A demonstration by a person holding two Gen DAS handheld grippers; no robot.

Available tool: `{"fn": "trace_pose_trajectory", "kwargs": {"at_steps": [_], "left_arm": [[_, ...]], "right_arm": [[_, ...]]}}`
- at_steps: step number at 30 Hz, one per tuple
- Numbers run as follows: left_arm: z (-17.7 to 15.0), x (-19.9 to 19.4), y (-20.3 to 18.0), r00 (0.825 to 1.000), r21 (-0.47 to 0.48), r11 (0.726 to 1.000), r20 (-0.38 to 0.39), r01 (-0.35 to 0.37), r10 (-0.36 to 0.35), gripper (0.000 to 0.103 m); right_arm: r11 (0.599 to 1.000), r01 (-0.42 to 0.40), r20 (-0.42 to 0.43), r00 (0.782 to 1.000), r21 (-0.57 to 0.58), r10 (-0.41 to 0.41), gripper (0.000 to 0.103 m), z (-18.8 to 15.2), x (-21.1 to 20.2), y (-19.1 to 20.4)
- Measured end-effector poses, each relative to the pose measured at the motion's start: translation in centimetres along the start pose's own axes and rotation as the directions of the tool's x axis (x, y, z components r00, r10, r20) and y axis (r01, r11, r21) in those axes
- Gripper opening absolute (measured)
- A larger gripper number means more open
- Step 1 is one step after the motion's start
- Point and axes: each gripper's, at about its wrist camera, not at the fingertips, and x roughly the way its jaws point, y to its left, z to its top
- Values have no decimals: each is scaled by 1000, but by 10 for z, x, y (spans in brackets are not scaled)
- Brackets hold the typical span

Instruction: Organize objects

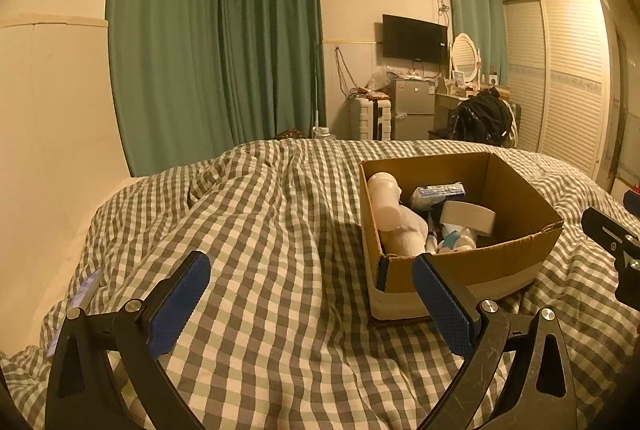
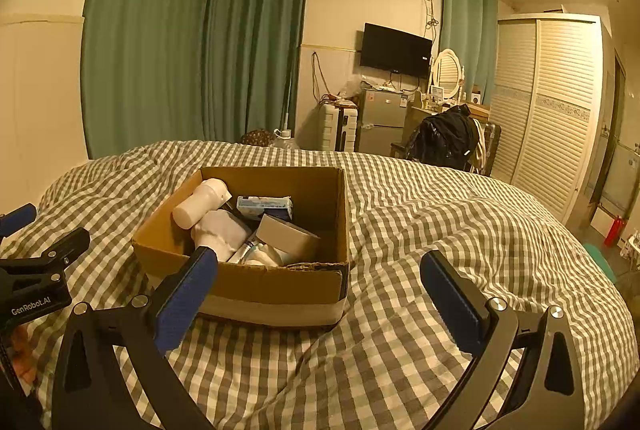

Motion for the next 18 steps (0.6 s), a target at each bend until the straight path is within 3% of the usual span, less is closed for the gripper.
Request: {"fn": "trace_pose_trajectory", "kwargs": {"at_steps": [18], "left_arm": [[-2,-1,-2,1000,13,1000,20,9,-10,103]], "right_arm": [[1000,-1,-4,1000,-4,1,102,-1,0,0]]}}
